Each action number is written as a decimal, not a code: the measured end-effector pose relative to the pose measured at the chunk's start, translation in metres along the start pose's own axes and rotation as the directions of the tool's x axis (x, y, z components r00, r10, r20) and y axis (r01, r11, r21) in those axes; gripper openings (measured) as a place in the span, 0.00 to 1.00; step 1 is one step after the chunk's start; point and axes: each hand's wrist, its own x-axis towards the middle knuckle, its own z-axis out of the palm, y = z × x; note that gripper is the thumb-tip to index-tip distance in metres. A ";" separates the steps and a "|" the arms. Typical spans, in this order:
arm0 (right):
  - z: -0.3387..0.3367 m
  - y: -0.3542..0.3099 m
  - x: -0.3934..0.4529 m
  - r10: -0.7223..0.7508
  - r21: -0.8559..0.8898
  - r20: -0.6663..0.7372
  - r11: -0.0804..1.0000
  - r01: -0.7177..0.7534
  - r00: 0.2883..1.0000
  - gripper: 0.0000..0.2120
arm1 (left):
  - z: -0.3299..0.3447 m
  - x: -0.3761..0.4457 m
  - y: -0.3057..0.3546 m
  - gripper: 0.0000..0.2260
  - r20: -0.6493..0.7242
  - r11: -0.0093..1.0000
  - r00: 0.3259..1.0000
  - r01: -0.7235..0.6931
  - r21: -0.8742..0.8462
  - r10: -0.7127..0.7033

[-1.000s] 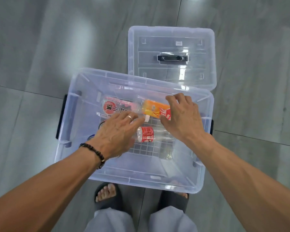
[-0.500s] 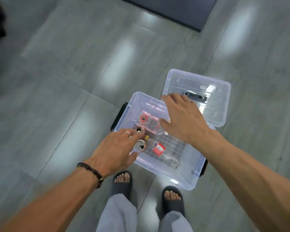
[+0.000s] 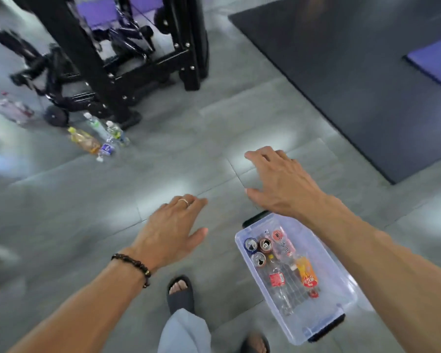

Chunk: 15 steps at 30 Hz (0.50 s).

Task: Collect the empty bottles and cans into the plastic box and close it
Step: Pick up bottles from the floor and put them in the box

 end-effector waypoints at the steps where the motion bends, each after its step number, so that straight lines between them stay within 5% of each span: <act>1: -0.012 -0.020 0.009 -0.042 -0.006 0.008 0.999 0.042 0.999 0.31 | -0.015 -0.013 -0.011 0.28 -0.030 0.999 0.999 0.036 -0.013 -0.037; 15: -0.078 -0.355 0.129 -0.496 -0.027 0.131 0.864 0.503 0.858 0.33 | -0.143 -0.207 -0.197 0.24 -0.216 0.890 0.864 0.431 -0.149 -0.454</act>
